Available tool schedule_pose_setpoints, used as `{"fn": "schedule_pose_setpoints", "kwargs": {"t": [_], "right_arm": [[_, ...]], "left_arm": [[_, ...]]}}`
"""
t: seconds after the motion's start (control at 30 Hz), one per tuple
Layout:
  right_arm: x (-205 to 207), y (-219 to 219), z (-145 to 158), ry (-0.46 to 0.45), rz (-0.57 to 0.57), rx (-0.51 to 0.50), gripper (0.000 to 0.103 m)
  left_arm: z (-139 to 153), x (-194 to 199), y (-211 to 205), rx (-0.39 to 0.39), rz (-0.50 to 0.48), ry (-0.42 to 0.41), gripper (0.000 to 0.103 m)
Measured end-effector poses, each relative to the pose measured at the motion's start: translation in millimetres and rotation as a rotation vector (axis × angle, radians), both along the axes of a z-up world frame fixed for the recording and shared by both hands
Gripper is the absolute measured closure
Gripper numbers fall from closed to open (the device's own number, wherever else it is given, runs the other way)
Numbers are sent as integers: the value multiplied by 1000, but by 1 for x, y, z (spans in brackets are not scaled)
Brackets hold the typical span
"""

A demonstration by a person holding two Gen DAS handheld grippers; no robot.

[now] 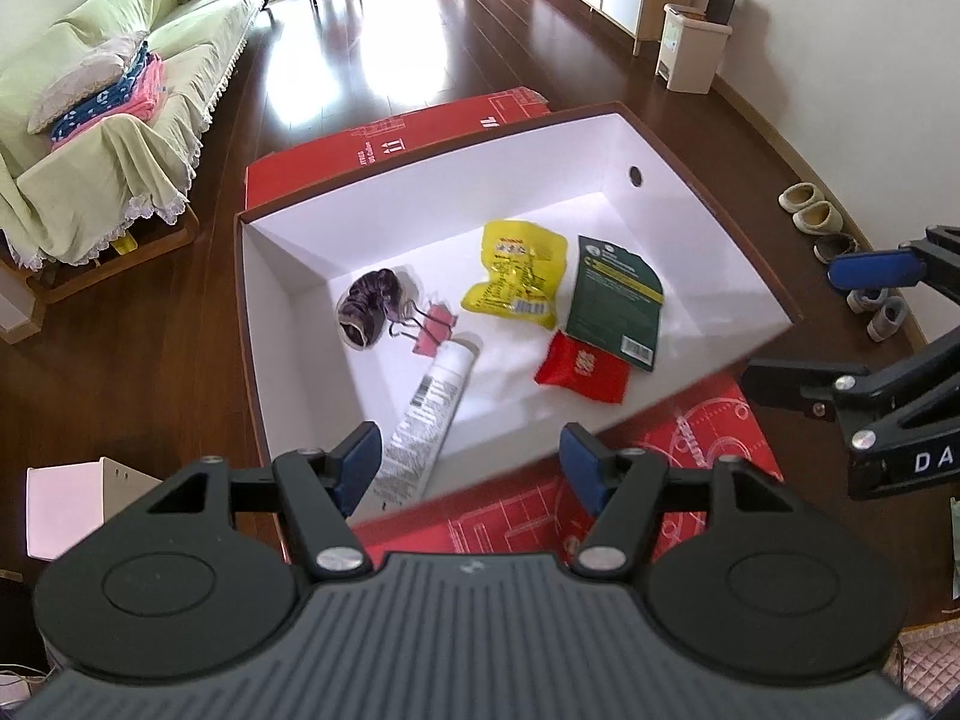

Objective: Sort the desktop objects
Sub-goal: 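Withdraw both open tools from the box back over the red mat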

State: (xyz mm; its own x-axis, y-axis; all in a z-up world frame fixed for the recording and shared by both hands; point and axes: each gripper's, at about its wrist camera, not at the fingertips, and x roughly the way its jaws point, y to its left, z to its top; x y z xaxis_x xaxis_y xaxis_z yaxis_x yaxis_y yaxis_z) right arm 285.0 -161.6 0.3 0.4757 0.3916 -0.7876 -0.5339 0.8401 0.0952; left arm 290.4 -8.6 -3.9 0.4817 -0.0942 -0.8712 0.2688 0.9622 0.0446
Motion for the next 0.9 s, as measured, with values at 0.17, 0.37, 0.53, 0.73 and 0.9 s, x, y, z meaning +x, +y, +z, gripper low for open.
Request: {"fn": "schedule_pose_setpoints", "kwargs": {"t": [0.17, 0.37, 0.53, 0.73, 0.9], "right_arm": [[-24, -9, 6, -13, 7, 21, 3], [-47, -20, 10, -22, 11, 26, 3], [-63, -27, 8, -17, 17, 32, 3], [-80, -32, 4, -10, 40, 25, 3], [-91, -37, -1, -3, 49, 21, 3]], "left_arm": [[3, -26, -1, -3, 7, -2, 38], [5, -52, -1, -5, 19, -6, 37], [6, -70, 0, -1, 35, -8, 37], [5, -89, 0, -5, 48, 1, 36], [2, -102, -1, -7, 56, 9, 35]]}}
